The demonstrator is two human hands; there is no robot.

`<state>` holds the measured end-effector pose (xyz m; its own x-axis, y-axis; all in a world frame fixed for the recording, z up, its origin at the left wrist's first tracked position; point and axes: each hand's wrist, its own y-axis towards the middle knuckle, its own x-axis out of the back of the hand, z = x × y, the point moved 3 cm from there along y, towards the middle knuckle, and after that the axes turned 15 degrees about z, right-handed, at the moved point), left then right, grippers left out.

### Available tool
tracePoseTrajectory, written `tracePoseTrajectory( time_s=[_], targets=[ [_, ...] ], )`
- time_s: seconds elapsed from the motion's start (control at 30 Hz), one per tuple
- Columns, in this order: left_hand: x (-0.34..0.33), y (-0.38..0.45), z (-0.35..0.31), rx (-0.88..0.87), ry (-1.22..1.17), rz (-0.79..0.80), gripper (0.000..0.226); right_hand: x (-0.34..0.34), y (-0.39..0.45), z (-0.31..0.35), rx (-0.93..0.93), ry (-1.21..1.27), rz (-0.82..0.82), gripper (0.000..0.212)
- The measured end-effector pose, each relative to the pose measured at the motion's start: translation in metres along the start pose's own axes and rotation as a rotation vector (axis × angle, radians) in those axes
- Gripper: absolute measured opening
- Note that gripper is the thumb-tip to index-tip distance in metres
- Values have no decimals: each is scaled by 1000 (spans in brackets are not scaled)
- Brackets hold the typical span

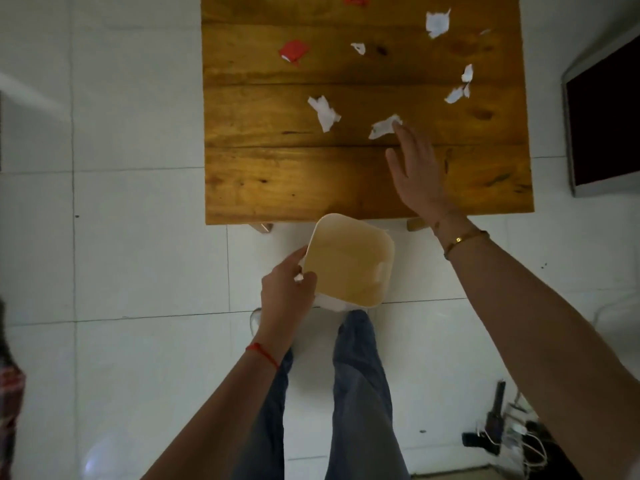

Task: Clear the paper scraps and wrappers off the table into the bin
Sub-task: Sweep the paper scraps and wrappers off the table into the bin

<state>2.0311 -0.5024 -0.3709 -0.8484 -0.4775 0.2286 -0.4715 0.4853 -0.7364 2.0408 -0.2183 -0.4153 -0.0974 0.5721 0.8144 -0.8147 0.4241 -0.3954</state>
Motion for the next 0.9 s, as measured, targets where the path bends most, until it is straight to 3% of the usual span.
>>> tracePoseTrajectory(
  time_s=[0.4,0.9],
  targets=[
    [-78,54,-8,92,-79,-108,46,-4,94,-61,136,-100,239,56],
    [-94,72,4,179,-78,-66,46,-36,81,-63,293,-30,359,52]
  ],
)
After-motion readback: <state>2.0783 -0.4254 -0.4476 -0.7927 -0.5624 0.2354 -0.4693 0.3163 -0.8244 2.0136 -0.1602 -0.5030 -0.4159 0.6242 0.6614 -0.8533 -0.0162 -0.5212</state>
